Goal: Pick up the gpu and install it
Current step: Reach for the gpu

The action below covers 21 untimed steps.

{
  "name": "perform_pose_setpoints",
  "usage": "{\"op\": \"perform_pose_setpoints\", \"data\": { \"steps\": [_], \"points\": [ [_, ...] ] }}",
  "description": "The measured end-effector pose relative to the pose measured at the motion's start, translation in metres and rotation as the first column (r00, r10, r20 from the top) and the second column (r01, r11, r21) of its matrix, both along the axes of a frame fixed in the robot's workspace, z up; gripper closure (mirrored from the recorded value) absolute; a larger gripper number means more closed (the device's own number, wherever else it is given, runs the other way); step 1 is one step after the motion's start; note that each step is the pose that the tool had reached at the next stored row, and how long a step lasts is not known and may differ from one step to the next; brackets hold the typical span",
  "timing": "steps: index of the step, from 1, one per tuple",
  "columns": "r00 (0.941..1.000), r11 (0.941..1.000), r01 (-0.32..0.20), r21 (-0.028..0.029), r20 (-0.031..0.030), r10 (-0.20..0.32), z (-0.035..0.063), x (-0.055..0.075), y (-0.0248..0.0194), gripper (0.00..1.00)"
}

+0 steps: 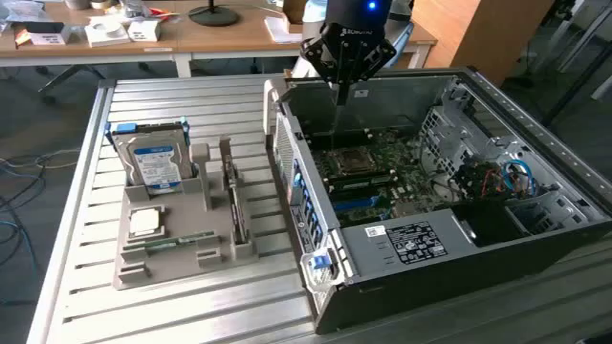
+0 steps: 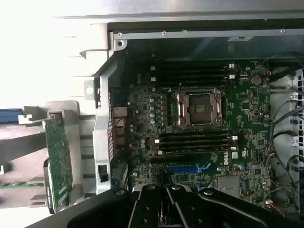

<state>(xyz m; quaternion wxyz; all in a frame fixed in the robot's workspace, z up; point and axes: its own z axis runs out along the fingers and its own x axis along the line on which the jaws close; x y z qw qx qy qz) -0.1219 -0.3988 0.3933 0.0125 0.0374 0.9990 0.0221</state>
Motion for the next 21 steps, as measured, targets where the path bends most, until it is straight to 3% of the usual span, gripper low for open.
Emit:
{"op": "perform_pose_setpoints", "data": {
  "steps": [12, 21],
  "points": [
    [1.0, 1.0, 0.0, 0.0001, 0.0001, 0.0, -0.0001, 0.0, 0.0, 0.85],
    [1.0, 1.0, 0.0, -0.0001, 0.0, 0.0, -0.0009, -0.011, 0.0, 0.85]
  ]
}}
